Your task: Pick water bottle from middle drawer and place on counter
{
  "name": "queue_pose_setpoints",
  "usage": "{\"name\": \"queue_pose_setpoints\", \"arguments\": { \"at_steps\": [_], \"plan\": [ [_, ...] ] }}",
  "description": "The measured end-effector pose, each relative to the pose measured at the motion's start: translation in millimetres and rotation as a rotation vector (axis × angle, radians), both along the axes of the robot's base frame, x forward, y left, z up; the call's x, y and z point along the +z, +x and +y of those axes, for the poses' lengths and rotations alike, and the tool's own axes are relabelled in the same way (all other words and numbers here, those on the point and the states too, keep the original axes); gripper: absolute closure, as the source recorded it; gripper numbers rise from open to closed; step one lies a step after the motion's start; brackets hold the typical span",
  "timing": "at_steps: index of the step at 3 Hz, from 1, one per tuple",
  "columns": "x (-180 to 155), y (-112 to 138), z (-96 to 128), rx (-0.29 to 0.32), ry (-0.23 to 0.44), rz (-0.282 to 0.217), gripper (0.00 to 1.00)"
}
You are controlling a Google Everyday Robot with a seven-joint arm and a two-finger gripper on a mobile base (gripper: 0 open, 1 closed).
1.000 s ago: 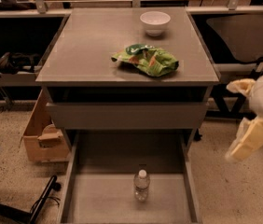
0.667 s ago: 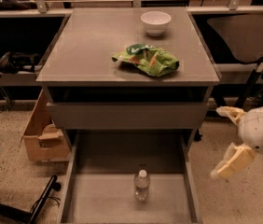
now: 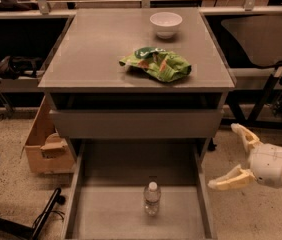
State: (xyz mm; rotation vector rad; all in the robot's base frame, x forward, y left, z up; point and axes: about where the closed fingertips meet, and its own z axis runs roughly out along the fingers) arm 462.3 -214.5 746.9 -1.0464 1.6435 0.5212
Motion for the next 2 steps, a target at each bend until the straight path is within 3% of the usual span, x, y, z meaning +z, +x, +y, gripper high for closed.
{"name": "queue_pose_setpoints", "arguments": {
  "at_steps": [1,2],
  "plan": [
    [-1,0,3,0.014,-0.013,-0.002,0.0],
    [-21,0,17,0.024,0.033,-0.005,0.0]
  ]
}}
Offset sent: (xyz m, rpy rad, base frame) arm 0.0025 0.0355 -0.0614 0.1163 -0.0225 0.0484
